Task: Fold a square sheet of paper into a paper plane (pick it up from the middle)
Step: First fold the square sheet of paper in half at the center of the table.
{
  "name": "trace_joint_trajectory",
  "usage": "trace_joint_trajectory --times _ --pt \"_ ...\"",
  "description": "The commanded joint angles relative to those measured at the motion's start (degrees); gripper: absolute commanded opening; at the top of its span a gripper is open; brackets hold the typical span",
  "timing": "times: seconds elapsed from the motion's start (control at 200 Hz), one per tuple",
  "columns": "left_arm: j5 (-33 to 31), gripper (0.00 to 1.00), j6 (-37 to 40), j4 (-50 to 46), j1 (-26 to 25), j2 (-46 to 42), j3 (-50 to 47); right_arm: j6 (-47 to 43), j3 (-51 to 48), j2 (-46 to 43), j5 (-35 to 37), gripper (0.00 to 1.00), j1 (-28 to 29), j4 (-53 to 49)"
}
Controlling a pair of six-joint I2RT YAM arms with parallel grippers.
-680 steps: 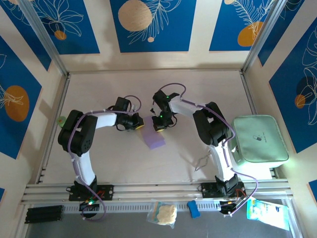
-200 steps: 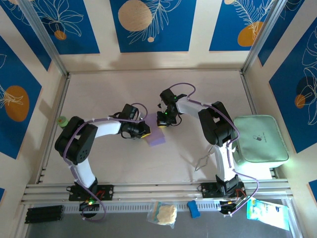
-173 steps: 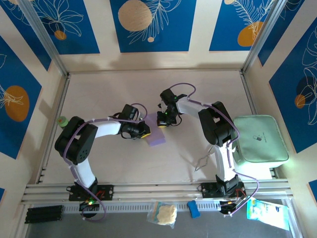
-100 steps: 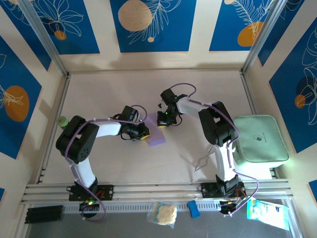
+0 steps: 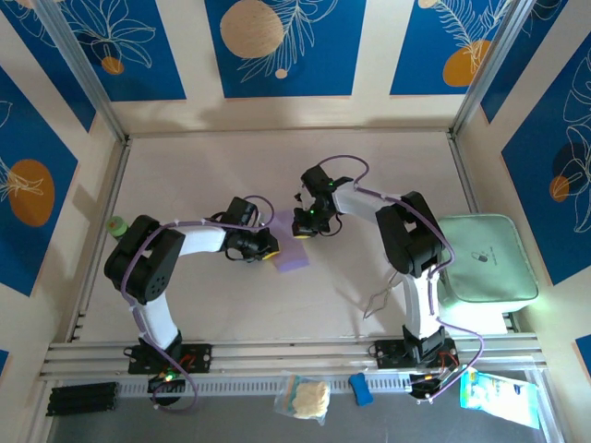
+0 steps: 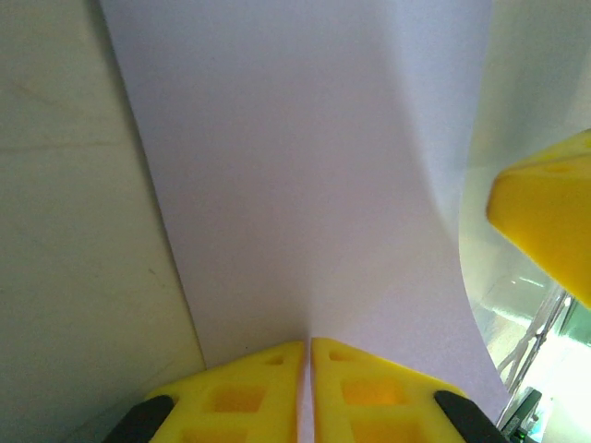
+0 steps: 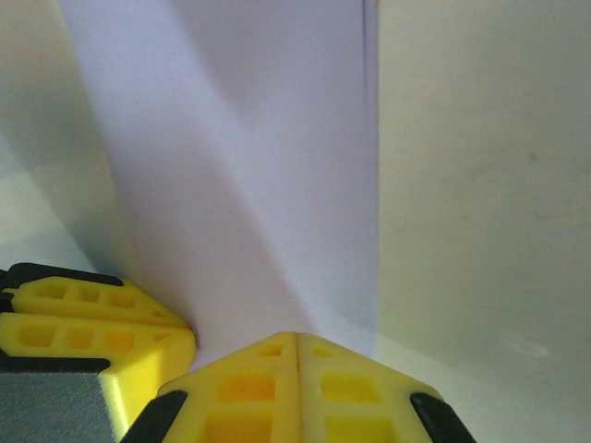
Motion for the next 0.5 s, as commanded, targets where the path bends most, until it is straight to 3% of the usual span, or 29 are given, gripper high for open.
trace_joint_trajectory --times 0.0,0.495 --pt "-2.7 0.14 0.3 -1.9 -0.4 2.6 -0.7 0.9 -1.6 0.8 -2.3 0.03 0.6 0.1" --pt "0.3 0.18 1.3 -3.9 -2.2 -2.3 4.3 3.2 -5.0 5.5 5.0 0.02 0.1 -1.1"
